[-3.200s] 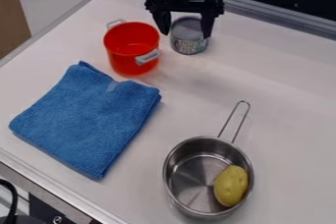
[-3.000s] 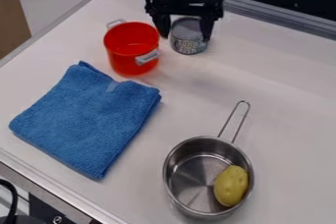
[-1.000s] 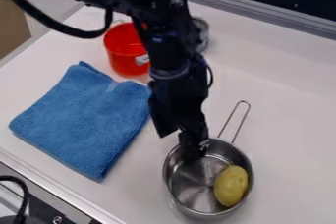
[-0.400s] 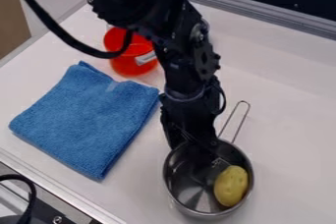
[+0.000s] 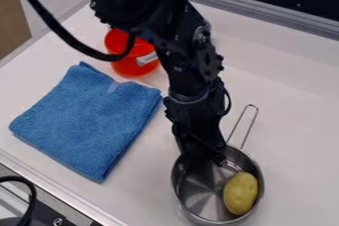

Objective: Move the pot beside the left can on the top of the table

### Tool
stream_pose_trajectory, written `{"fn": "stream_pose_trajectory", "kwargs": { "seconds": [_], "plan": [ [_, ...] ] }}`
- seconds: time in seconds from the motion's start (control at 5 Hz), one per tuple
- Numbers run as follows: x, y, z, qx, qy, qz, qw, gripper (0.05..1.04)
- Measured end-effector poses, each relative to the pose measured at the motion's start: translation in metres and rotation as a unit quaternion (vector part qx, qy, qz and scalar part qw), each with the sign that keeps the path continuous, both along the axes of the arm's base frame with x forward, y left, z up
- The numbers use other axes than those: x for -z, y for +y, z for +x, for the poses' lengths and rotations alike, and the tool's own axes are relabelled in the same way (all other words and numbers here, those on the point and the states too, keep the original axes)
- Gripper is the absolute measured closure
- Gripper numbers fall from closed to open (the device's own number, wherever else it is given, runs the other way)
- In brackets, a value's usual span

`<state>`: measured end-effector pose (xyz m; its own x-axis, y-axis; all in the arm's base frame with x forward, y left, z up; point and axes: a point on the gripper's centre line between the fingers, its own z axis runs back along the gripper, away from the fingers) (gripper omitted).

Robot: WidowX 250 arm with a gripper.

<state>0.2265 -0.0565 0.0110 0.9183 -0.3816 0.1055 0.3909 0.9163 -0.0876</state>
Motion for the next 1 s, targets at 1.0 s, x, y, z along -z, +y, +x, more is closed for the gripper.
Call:
{"fn": "stream_pose_trajectory", "kwargs": {
  "seconds": [1.0],
  "plan": [
    [-0.040,0.000,0.077,-0.229,-0.035,-0.110,0.9666,1.026]
  ]
}}
